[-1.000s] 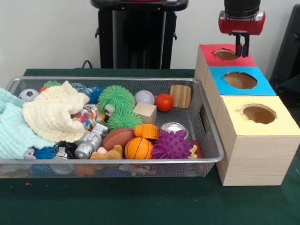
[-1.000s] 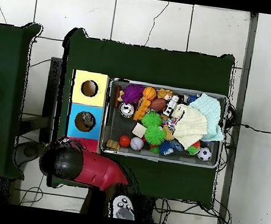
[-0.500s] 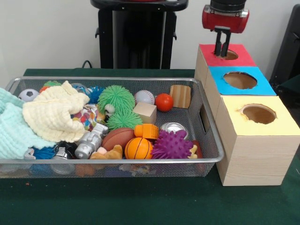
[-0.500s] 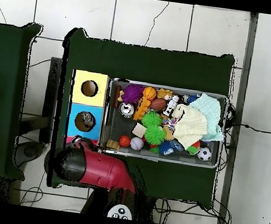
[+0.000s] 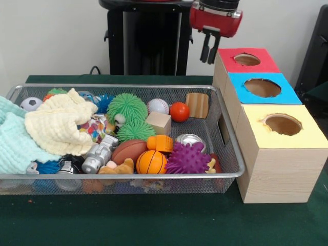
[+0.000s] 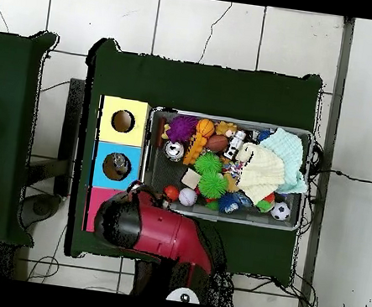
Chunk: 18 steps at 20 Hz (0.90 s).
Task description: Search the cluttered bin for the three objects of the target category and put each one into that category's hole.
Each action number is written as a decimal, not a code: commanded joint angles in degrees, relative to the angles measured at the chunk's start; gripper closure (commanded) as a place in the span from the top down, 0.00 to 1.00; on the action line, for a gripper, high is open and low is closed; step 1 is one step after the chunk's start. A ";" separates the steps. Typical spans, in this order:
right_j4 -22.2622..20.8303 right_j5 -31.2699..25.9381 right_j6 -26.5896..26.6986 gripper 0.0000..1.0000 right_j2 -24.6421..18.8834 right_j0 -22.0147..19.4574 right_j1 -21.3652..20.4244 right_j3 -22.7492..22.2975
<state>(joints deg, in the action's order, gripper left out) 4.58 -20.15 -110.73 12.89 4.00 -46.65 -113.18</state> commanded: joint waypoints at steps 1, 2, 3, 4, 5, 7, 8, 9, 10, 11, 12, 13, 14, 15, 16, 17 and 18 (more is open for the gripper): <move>-5.63 2.86 -4.82 0.00 3.16 -1.49 5.38 3.61; -6.57 5.20 -4.23 0.00 2.76 -3.00 6.08 3.23; -7.10 6.24 -4.19 0.00 2.62 -3.51 6.57 3.24; -7.68 7.42 -4.35 0.00 2.71 -4.03 7.19 3.10; -8.26 8.60 -4.50 0.00 2.80 -4.54 7.80 2.96; -9.86 11.49 -4.63 0.00 3.43 -5.63 8.99 2.75; -10.46 12.83 -4.64 0.00 3.52 -6.18 9.75 2.87; -10.58 13.08 -4.72 0.00 3.42 -6.57 10.12 2.83; -11.03 13.60 -4.61 0.00 3.43 -7.37 10.52 2.75; -11.29 14.01 -4.57 0.00 3.47 -7.65 10.77 2.81; -11.85 14.83 -4.50 0.00 3.78 -8.26 11.20 2.53; -12.01 15.09 -4.52 0.00 3.86 -8.52 11.38 2.47; -12.42 15.62 -4.52 0.00 4.20 -9.08 11.86 2.16; -12.61 15.86 -4.51 0.00 4.43 -9.24 12.02 2.13; -13.24 16.40 -4.24 0.00 4.62 -10.04 12.27 1.85; -13.42 16.25 -4.13 0.00 4.76 -10.31 12.31 1.80; -13.71 16.17 -4.14 0.00 4.86 -10.89 12.43 1.30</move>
<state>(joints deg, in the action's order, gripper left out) -5.79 -5.20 -110.73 17.63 -4.26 -37.64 -112.42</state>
